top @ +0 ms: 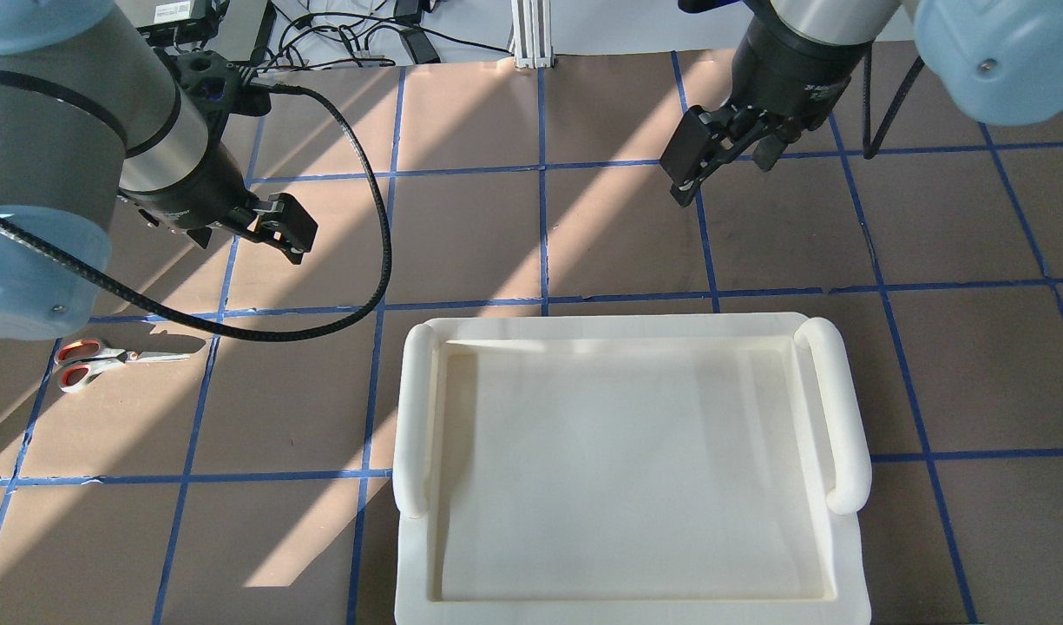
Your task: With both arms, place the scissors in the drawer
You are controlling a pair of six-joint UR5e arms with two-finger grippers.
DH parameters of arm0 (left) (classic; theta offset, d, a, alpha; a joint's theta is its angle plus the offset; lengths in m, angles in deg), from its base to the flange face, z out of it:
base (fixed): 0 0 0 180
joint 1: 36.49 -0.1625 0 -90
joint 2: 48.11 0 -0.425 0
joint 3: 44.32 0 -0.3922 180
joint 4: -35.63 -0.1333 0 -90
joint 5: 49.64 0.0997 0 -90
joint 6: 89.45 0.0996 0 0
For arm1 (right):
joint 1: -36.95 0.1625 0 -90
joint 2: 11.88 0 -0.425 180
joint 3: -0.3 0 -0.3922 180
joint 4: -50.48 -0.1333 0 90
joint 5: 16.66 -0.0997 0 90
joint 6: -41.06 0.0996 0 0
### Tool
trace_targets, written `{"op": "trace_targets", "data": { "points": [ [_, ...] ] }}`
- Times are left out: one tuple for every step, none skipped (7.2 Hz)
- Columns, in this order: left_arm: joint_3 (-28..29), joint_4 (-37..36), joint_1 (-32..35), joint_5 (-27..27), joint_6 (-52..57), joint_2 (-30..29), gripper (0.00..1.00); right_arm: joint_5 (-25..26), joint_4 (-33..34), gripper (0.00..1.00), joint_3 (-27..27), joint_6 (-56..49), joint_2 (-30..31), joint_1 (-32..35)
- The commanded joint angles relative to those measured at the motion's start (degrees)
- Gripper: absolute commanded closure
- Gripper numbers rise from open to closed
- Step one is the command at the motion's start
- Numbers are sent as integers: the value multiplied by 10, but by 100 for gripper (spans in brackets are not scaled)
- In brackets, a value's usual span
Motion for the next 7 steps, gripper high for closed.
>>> {"op": "trace_targets", "data": {
  "points": [
    [-16,-9,-64,-2,190,1,4,-8,-9,0,-38,-109,-61,32],
    [-28,-6,-92,-17,272,2,8,-9,-23,0,-37,-216,-74,34],
    [-32,-3,-109,-18,326,2,9,-9,-31,0,-36,-310,-88,35],
    [-36,3,-142,-17,386,-5,9,-9,-51,0,-34,-336,-107,51],
    [-42,12,-180,-17,462,-9,9,-8,-53,0,-34,-392,-135,79],
    [-52,22,-220,-19,537,-9,10,-8,-52,0,-34,-401,-157,95],
    [-55,38,-260,-56,581,-14,8,-6,-50,0,-34,-447,-168,98]
  ]
}}
